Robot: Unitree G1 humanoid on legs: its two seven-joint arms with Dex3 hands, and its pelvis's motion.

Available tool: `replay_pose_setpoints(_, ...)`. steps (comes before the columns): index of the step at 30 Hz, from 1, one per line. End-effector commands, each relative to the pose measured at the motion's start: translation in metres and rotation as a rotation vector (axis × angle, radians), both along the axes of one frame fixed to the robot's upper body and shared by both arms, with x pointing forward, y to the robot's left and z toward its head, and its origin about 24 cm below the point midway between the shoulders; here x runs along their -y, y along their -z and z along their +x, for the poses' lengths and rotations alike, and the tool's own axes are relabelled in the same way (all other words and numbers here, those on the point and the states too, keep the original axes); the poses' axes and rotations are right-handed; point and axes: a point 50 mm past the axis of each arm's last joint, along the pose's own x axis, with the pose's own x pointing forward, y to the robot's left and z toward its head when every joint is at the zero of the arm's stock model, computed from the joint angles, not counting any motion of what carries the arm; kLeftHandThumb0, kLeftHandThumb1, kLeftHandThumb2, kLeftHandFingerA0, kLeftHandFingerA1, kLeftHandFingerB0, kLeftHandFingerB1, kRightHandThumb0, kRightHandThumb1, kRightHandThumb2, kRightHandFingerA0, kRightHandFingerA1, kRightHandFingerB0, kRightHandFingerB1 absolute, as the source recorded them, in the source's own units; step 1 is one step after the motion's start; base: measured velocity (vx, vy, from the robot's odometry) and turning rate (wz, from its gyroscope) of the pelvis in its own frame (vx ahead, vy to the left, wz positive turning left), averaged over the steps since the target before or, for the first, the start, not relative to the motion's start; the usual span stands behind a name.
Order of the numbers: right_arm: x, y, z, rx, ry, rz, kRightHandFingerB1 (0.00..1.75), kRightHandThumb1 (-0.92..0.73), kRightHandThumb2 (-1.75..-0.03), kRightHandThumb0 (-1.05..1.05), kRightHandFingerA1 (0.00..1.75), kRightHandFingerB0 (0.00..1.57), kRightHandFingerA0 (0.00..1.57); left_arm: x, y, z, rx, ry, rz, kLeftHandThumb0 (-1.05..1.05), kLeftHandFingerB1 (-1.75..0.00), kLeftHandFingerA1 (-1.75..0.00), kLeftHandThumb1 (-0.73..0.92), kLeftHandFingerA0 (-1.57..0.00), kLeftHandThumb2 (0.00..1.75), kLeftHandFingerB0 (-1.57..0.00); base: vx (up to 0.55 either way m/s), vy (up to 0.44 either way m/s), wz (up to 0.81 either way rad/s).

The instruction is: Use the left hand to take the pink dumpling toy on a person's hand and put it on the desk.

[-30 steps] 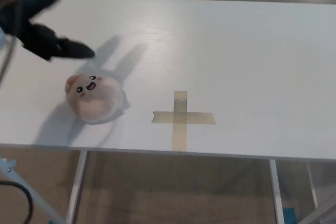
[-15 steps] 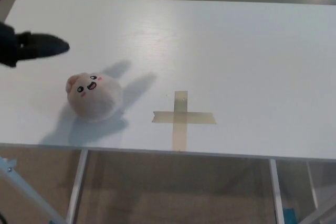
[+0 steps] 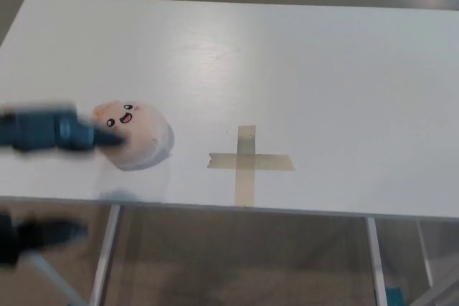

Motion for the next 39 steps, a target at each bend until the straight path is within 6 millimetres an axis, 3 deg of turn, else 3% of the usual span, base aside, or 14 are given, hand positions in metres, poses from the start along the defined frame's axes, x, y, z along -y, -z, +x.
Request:
replay_pose_setpoints(1,0.003,0.012,-0.035,-0.106,0.005,-0.044,0.45,-0.6,-0.58,-0.47,0.46,0.64,0.65,-0.01,0.085,-0.083,-0.721,0.162,-0.136,-0.36,-0.42,-0.49,0.52,-0.74,0.54,-0.61,0.0,0.0,0.0)
replay_pose_setpoints(4,0.001,0.016,-0.047,-0.133,0.007,-0.049,0.45,-0.6,-0.58,-0.48,0.46,0.64,0.65,-0.02,0.116,-0.09,-0.815,0.069,-0.099,-0.36,-0.41,-0.48,0.52,-0.74,0.54,-0.6,0.0,0.0,0.0)
replay_pose_setpoints(5,0.001,0.017,-0.049,-0.136,0.009,-0.051,0.44,-0.6,-0.58,-0.48,0.46,0.63,0.66,-0.023,0.126,-0.09,-0.847,0.034,-0.086,-0.44,-0.51,-0.57,0.45,-0.68,0.72,-0.55,0.0,0.0,0.0)
replay_pose_setpoints(8,0.001,0.02,-0.062,-0.167,0.007,-0.061,0.45,-0.6,-0.58,-0.49,0.46,0.63,0.67,-0.031,0.157,-0.099,-0.948,-0.064,-0.053,-0.44,-0.51,-0.57,0.45,-0.68,0.72,-0.55,0.0,0.0,0.0)
replay_pose_setpoints(10,0.003,0.019,-0.063,-0.168,0.007,-0.066,0.45,-0.6,-0.58,-0.49,0.46,0.64,0.68,-0.038,0.182,-0.097,-0.983,-0.196,-0.091,-0.37,-0.42,-0.48,0.53,-0.76,0.56,-0.63,0.0,0.0,0.0)
replay_pose_setpoints(12,0.003,0.019,-0.065,-0.167,0.003,-0.067,0.45,-0.6,-0.58,-0.49,0.46,0.65,0.68,-0.044,0.217,-0.093,-1.004,-0.446,-0.161,-0.36,-0.43,-0.48,0.55,-0.8,0.57,-0.68,0.0,0.0,0.0)
replay_pose_setpoints(16,0.0,0.02,-0.063,-0.158,-0.001,-0.064,0.45,-0.6,-0.58,-0.49,0.46,0.66,0.68,-0.057,0.276,-0.059,-1.051,-0.881,-0.313,-0.38,-0.42,-0.44,0.57,-0.69,0.57,-0.63,0.0,0.0,0.0)
replay_pose_setpoints(19,0.0,0.02,-0.062,-0.153,-0.004,-0.062,0.45,-0.6,-0.58,-0.49,0.46,0.65,0.68,-0.064,0.294,-0.037,-1.072,-1.018,-0.406,-0.3,-0.55,-0.48,0.59,-0.66,0.58,-0.64,0.0,0.0,0.0)
replay_pose_setpoints(25,-0.003,0.021,-0.063,-0.153,-0.007,-0.053,0.44,-0.6,-0.58,-0.5,0.46,0.62,0.68,-0.074,0.312,-0.023,-1.05,-1.207,-0.495,-0.28,-0.47,-0.63,0.62,-0.8,0.59,-0.69,0.0,0.0,0.0)
replay_pose_setpoints(26,-0.004,0.02,-0.058,-0.142,-0.005,-0.047,0.44,-0.6,-0.58,-0.49,0.47,0.62,0.69,-0.08,0.315,-0.031,-1.055,-1.227,-0.378,-0.32,-0.43,-0.47,0.65,-0.78,0.6,-0.65,0.0,0.0,0.0)
replay_pose_setpoints(28,-0.007,0.019,-0.052,-0.124,0.005,-0.028,0.44,-0.6,-0.58,-0.49,0.46,0.62,0.69,-0.097,0.318,-0.05,-1.116,-1.202,-0.138,-0.34,-0.42,-0.46,0.68,-0.77,0.6,-0.62,0.0,0.0,0.0)
replay_pose_setpoints(32,-0.006,0.019,-0.051,-0.121,0.012,-0.028,0.45,-0.6,-0.58,-0.49,0.46,0.65,0.68,-0.103,0.314,-0.045,-1.114,-1.195,-0.245,-0.33,-0.42,-0.52,0.68,-0.81,0.61,-0.6,0.0,0.0,0.0)
replay_pose_setpoints(36,-0.007,0.015,-0.035,-0.086,0.027,-0.028,0.45,-0.6,-0.58,-0.49,0.46,0.64,0.68,-0.096,0.306,-0.021,-1.056,-1.139,-0.382,-0.31,-0.41,-0.58,0.63,-0.75,0.59,-0.57,0.0,0.0,0.0)
replay_pose_setpoints(39,-0.006,0.016,-0.043,-0.096,0.041,-0.03,0.44,-0.6,-0.58,-0.49,0.46,0.64,0.68,-0.095,0.311,-0.028,-1.099,-1.137,-0.354,-0.3,-0.39,-0.54,0.62,-0.7,0.59,-0.53,0.0,0.0,0.0)
